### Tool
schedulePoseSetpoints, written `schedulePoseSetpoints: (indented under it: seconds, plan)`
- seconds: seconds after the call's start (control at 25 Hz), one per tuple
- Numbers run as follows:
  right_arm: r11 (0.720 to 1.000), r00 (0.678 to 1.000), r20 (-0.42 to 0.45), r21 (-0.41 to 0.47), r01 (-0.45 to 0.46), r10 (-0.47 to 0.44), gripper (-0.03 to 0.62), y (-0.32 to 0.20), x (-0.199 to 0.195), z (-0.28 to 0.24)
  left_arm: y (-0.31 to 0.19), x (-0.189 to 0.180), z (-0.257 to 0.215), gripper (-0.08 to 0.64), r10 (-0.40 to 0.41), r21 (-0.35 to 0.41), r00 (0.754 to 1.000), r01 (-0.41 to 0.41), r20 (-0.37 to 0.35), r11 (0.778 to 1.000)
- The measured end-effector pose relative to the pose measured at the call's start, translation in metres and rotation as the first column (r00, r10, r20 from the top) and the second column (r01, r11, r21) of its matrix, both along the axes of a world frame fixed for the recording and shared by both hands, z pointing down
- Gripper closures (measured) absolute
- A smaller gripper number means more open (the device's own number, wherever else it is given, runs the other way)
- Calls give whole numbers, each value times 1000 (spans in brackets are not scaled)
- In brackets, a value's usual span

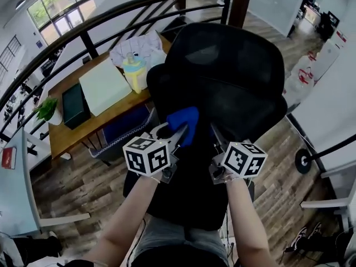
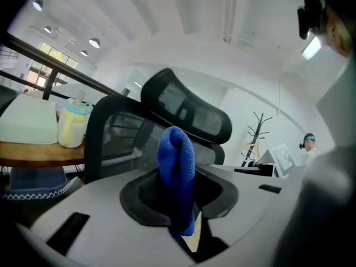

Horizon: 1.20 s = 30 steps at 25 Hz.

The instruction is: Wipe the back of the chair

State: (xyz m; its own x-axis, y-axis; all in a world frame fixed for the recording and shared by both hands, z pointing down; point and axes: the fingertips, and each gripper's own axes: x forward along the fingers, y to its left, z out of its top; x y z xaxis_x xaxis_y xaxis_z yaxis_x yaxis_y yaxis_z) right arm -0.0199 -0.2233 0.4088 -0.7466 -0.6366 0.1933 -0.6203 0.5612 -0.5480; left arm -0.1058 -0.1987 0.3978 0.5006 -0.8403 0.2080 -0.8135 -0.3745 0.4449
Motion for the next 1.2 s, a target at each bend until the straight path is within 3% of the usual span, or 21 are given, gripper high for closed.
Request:
schedulePoseSetpoints:
  seconds: [0.12,0.44,0.8,1.2]
  plan:
    - [998,999,16,61,-29,29,560,5,21,-32,4,17,-28,457,40,54,999,-39,-17,998]
    - [973,994,50,203,-106,98,560,31,72,-102,16,33,-70,457,64,127,994,-53,-84,991]
    - [964,993,21,238,-118,116,560,61,89,-111,40,51,-81,457,81,146,988,-61,-129,987]
    - [964,995,33,249,-98,92,560,83,83,-109,60,69,-73,457,121,137,989,-109,-83,985]
